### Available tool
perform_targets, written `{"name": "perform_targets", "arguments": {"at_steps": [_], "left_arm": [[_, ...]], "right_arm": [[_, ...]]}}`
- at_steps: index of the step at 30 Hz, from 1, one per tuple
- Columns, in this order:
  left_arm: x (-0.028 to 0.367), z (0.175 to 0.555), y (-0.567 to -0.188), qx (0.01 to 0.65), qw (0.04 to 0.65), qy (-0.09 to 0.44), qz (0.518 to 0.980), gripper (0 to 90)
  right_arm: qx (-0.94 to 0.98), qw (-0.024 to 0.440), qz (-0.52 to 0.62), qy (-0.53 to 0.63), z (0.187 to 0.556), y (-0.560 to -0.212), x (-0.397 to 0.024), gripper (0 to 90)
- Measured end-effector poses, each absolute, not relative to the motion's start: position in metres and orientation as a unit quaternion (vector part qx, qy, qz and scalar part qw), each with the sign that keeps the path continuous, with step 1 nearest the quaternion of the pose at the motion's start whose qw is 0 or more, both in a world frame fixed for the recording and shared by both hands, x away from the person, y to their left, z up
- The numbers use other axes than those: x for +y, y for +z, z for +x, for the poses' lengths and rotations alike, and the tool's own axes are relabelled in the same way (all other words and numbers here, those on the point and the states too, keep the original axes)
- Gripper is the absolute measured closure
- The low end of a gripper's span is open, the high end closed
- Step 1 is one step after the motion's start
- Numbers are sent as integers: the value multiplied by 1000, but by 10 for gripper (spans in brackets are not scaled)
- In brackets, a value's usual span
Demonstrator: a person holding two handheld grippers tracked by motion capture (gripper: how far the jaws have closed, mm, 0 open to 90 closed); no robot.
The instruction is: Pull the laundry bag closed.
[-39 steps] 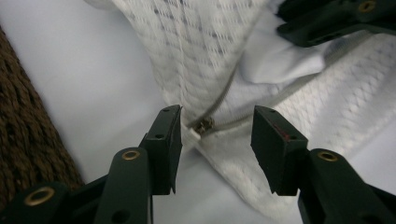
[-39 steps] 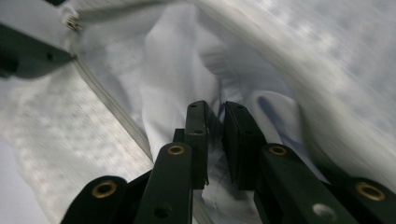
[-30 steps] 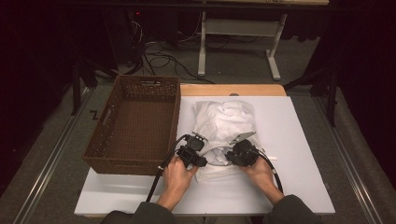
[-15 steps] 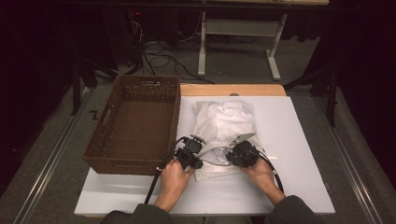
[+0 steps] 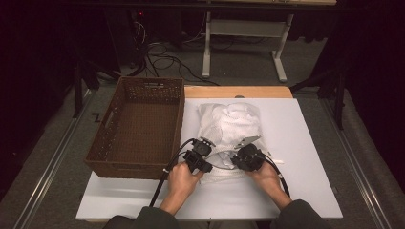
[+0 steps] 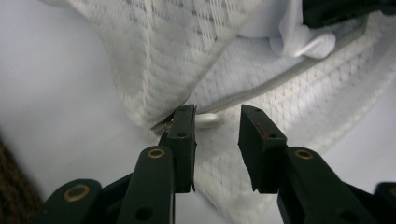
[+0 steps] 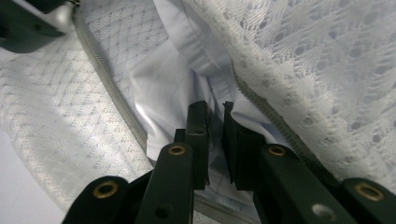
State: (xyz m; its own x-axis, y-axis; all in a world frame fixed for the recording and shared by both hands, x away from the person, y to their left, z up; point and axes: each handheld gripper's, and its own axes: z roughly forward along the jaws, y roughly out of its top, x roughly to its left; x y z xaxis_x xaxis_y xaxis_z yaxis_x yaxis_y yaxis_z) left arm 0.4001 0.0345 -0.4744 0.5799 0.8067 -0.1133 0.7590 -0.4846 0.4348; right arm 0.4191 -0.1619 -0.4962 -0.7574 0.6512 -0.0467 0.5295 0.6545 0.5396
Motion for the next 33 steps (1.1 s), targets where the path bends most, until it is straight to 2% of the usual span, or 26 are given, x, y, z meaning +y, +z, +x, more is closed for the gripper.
{"name": "perform_targets", "arguments": {"at_steps": [8, 12, 24, 31, 33], "left_arm": [[40, 388, -467, 437, 235, 65, 866, 624], [48, 383, -459, 436, 241, 75, 864, 576], [45, 388, -463, 437, 258, 64, 859, 598], [50, 385, -464, 446, 250, 69, 856, 589], [52, 383, -465, 446, 248, 72, 857, 589]], "right_arm": [[900, 107, 332, 259, 421, -496, -163, 804], [902, 97, 336, 253, 423, -493, -161, 774], [904, 103, 306, 281, 408, -474, -160, 764], [915, 82, 295, 263, 402, -478, -150, 673], [915, 91, 290, 265, 401, -479, -147, 670]]}}
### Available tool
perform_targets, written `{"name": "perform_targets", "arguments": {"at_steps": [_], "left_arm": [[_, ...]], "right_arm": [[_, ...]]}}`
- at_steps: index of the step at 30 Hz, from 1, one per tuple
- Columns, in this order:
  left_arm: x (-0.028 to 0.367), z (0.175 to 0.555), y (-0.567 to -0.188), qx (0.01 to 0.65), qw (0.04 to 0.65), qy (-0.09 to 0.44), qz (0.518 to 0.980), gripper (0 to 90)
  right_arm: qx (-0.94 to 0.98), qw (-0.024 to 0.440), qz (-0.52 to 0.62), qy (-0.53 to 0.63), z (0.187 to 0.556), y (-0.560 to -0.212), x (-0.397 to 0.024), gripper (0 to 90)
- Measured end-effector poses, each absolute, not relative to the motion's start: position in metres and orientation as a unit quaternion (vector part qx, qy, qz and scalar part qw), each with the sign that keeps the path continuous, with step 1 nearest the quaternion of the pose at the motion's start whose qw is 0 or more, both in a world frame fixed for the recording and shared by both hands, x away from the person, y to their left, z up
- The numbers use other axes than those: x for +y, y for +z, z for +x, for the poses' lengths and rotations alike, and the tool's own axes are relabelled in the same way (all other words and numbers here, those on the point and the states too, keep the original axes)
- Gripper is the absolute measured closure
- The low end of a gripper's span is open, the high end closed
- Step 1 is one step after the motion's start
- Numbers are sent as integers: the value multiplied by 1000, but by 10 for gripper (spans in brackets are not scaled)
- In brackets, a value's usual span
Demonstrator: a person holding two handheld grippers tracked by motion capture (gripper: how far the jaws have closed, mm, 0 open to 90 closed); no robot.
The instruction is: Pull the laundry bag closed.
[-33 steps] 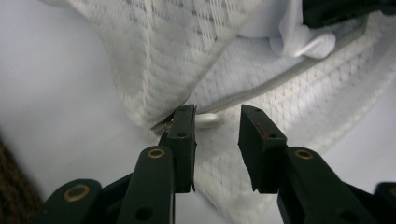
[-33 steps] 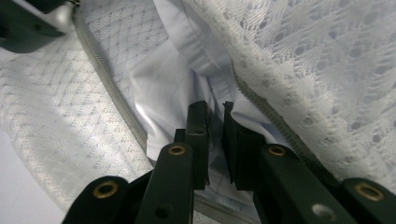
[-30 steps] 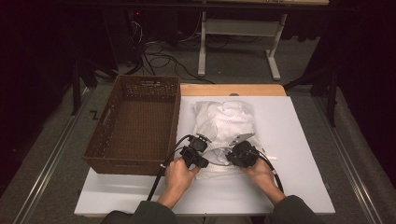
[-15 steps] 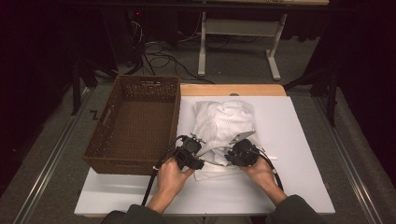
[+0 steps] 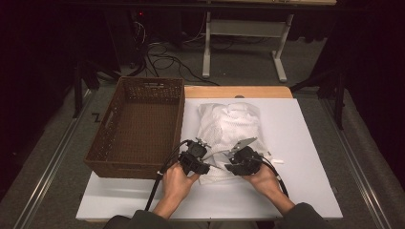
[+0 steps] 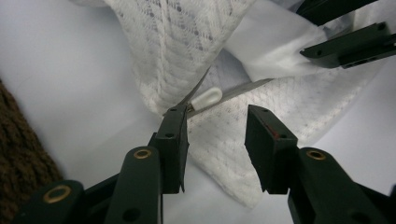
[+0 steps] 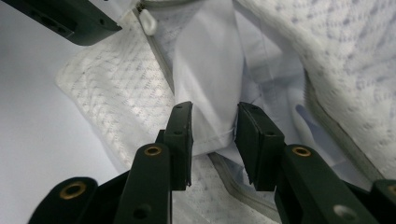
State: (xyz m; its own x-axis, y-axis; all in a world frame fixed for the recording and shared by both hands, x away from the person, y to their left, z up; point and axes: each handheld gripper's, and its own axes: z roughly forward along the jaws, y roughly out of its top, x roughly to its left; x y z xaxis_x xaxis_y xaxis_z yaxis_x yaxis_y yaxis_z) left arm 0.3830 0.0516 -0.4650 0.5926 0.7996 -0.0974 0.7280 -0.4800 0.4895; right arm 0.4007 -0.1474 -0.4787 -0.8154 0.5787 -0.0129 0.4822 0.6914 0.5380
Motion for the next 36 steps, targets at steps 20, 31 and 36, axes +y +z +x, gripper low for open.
{"name": "perform_targets", "arguments": {"at_steps": [20, 31, 36], "left_arm": [[64, 362, -479, 455, 266, 108, 843, 485], [67, 364, -479, 445, 277, 113, 844, 504], [72, 362, -477, 446, 280, 120, 841, 528]], "right_arm": [[925, 85, 259, 264, 393, -484, -123, 622], [934, 101, 252, 231, 396, -495, -119, 587], [938, 102, 243, 225, 393, -494, -120, 714]]}}
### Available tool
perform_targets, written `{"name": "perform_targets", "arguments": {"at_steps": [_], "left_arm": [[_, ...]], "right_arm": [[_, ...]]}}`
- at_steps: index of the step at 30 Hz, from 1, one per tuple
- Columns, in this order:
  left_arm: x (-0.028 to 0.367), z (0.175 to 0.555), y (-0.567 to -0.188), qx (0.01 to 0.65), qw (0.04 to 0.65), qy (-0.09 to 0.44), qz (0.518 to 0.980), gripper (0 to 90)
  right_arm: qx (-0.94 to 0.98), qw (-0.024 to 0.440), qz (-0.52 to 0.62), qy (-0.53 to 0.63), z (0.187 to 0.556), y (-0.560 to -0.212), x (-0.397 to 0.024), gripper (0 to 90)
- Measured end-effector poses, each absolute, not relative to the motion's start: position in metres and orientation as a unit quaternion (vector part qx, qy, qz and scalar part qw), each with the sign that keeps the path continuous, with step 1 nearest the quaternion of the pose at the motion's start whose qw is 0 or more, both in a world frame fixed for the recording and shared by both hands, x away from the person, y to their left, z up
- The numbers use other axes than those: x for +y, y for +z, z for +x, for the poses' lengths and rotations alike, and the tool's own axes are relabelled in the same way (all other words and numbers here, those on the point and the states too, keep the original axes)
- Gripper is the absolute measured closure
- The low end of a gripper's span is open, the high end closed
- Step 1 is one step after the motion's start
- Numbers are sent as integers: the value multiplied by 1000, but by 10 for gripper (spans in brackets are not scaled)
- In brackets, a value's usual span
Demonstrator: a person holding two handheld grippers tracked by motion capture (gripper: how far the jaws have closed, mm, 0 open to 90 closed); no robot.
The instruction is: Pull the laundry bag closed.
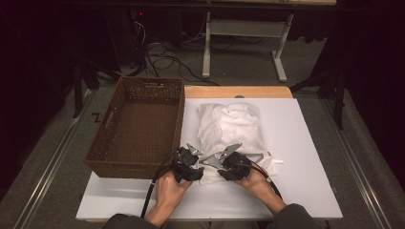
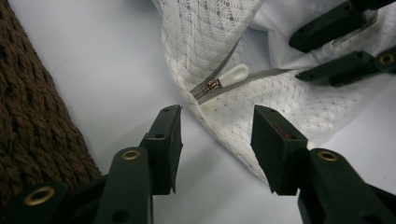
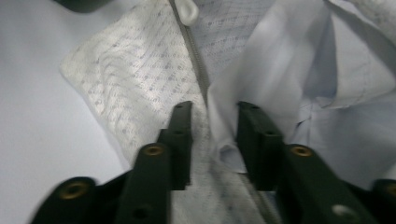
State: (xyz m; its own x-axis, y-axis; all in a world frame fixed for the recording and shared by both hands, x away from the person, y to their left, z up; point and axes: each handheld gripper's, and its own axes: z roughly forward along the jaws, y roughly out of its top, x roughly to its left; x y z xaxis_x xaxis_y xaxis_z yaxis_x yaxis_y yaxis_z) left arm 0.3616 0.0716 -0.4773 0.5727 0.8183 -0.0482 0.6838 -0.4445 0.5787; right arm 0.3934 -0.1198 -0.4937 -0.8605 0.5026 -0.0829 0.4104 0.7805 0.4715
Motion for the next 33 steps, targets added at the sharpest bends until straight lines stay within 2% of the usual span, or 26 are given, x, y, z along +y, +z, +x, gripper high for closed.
{"name": "perform_targets", "arguments": {"at_steps": [3, 7, 10, 25, 33], "left_arm": [[72, 361, -478, 445, 282, 120, 842, 568], [72, 362, -477, 446, 281, 122, 841, 599], [70, 364, -481, 449, 274, 126, 841, 589], [55, 380, -493, 441, 248, 131, 852, 561], [49, 382, -498, 416, 248, 115, 867, 757]], "right_arm": [[943, 104, 231, 216, 391, -493, -120, 800], [950, 114, 213, 198, 388, -491, -118, 858], [954, 124, 201, 182, 382, -490, -116, 867], [951, 101, 217, 195, 377, -489, -128, 866], [949, 92, 227, 196, 380, -489, -129, 860]]}}
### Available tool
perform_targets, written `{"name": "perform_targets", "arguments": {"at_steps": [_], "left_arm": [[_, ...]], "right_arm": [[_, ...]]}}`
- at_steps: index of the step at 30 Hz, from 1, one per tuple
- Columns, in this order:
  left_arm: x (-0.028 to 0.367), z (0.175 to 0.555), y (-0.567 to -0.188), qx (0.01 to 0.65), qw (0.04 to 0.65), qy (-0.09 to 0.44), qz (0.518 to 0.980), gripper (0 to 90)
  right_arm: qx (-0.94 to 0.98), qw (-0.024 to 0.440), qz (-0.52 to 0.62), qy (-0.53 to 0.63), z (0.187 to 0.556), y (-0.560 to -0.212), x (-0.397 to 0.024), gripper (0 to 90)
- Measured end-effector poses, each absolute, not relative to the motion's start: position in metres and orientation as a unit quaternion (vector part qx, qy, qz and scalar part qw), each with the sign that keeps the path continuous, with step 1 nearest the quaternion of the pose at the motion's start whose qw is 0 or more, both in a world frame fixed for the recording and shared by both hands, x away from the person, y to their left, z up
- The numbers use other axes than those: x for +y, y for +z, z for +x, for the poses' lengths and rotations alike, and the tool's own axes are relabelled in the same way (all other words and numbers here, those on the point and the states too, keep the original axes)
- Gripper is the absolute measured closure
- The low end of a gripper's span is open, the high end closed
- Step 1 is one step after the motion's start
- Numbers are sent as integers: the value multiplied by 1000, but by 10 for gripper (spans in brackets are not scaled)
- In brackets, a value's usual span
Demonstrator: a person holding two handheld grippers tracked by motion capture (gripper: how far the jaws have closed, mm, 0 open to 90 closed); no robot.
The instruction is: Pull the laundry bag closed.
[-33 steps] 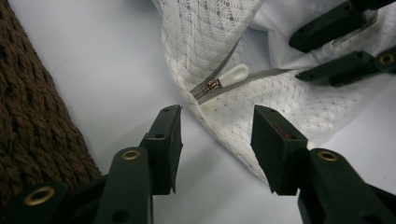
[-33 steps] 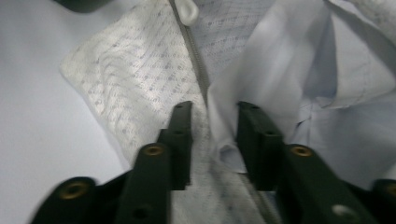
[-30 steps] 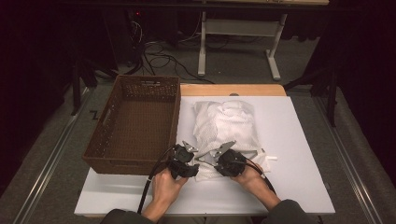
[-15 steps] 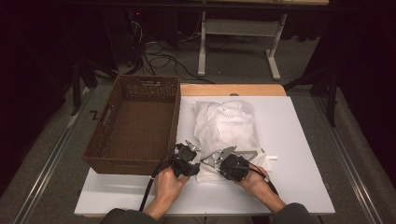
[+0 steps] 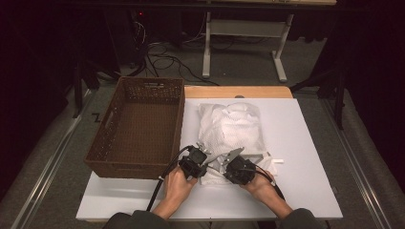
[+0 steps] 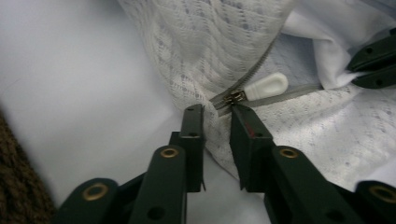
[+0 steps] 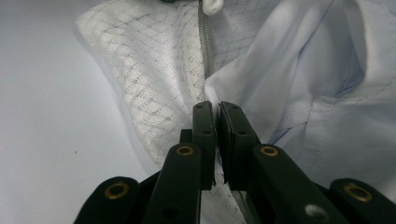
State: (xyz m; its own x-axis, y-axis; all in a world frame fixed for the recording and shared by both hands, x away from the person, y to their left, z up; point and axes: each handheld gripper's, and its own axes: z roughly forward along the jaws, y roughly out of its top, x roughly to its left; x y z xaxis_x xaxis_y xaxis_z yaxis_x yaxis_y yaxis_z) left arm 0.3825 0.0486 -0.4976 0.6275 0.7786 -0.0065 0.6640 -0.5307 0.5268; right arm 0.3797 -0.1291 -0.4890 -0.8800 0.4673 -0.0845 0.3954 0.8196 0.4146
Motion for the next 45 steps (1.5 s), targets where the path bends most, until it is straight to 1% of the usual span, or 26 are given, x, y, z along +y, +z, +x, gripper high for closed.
{"name": "perform_targets", "arguments": {"at_steps": [5, 7, 9, 11, 14, 16, 19, 22, 26, 28, 30, 31, 33, 35, 37, 40, 45], "left_arm": [[48, 382, -498, 403, 253, 110, 872, 855], [49, 383, -498, 408, 257, 102, 870, 872], [51, 385, -498, 408, 259, 96, 870, 885], [52, 385, -498, 410, 264, 92, 868, 892], [52, 384, -497, 406, 263, 98, 870, 896], [53, 382, -495, 407, 267, 94, 868, 899], [55, 377, -488, 403, 274, 98, 868, 899], [58, 373, -483, 402, 281, 103, 866, 899], [63, 371, -476, 406, 298, 97, 859, 899], [64, 371, -475, 406, 303, 95, 857, 899], [66, 371, -474, 406, 303, 98, 856, 899], [66, 371, -474, 406, 303, 98, 857, 899], [67, 371, -473, 405, 305, 98, 856, 899], [66, 370, -472, 402, 305, 99, 858, 899], [65, 369, -472, 400, 305, 98, 858, 899], [66, 371, -474, 401, 301, 98, 860, 898], [65, 368, -475, 398, 299, 105, 861, 898]], "right_arm": [[948, 84, 234, 197, 381, -488, -128, 852], [946, 78, 243, 202, 383, -487, -130, 838], [939, 86, 257, 212, 385, -485, -132, 800], [932, 108, 266, 220, 386, -481, -133, 775], [927, 117, 273, 231, 388, -477, -134, 775], [929, 116, 269, 224, 389, -479, -131, 806], [934, 124, 258, 213, 394, -488, -124, 900], [932, 146, 258, 209, 403, -493, -115, 900], [925, 155, 276, 209, 427, -494, -106, 900], [921, 151, 292, 210, 439, -494, -103, 900], [918, 152, 297, 213, 446, -494, -101, 882], [917, 151, 298, 220, 447, -494, -100, 852], [918, 149, 296, 219, 444, -493, -99, 801], [918, 144, 294, 222, 436, -490, -100, 782], [922, 151, 275, 229, 428, -484, -102, 772], [922, 152, 261, 242, 417, -477, -106, 775], [923, 123, 260, 254, 409, -469, -113, 819]]}}
